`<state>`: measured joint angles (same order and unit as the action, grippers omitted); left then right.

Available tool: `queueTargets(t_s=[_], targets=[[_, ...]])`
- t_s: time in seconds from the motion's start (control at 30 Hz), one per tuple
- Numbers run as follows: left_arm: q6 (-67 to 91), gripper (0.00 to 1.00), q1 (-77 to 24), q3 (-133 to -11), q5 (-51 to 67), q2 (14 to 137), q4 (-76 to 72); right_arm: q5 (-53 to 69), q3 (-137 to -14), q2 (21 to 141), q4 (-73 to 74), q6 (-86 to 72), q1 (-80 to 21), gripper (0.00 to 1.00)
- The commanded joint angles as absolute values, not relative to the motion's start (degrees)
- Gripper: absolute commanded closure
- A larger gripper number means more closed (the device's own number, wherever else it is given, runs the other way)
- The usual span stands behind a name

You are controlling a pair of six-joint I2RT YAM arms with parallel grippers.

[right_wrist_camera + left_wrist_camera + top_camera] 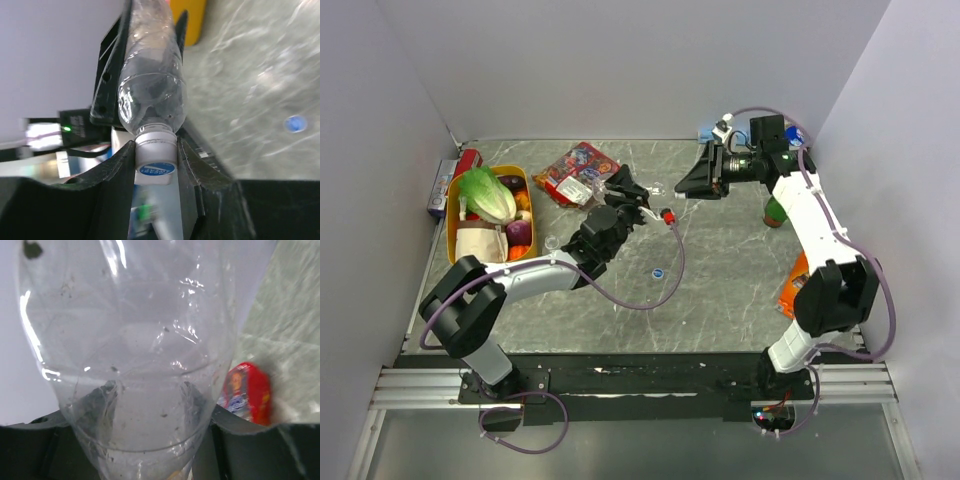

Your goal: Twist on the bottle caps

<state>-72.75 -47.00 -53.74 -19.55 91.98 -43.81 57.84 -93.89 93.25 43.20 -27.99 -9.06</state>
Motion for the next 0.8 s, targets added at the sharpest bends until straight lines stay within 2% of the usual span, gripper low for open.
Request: queueTargets(t_s=[0.0,0.27,0.43,0.47,0.5,0.53,0.57,0.63,0.7,0.77], targets=[[-89.47,0.99,-51.68,-58.18,-15.73,90.62,-49.4,59.94,-92.46,96.85,35.33,-45.06,-7.65,1.0],[-92.46,0.99,-52.38,-60.03,-18.72,92.46,-42.45,59.24,-91.67,96.5,36.83,-50.18,-7.29,1.0],[-87.3,0.99,-52.21,-60.73,-22.05,92.46,-37.19,60.29,-90.88,96.07,32.1,-50.1,-6.07,1.0],[-85.71,0.99,-51.86,-60.91,-22.5,92.46,-36.05,61.08,-91.14,95.98,30.17,-49.05,-5.63,0.96],[-83.95,0.99,-51.59,-61.08,-22.67,92.46,-32.12,62.74,-91.49,95.8,28.23,-48.17,-4.58,0.84],[-81.06,0.99,-51.16,-61.26,-22.94,92.46,-30.25,63.36,-92.8,95.63,24.21,-46.95,-3.96,0.61],[-79.56,0.99,-50.46,-61.43,-23.2,92.46,-28.23,63.72,-93.51,95.63,22.78,-44.32,-3.35,0.54],[-74.48,0.99,-49.75,-61.7,-22.42,91.94,-21.92,64.77,-95.17,95.19,19.36,-41.85,-1.07,0.31],[-71.56,0.99,-48.69,-61.96,-19.88,91.5,-18.04,65.65,-95.97,93.53,17.84,-35.71,-0.35,0.25],[-66.99,0.99,-47.91,-63.63,-17.41,90.62,-9.9,67.75,-95.11,91.07,16.18,-24.51,-0.35,0.24]])
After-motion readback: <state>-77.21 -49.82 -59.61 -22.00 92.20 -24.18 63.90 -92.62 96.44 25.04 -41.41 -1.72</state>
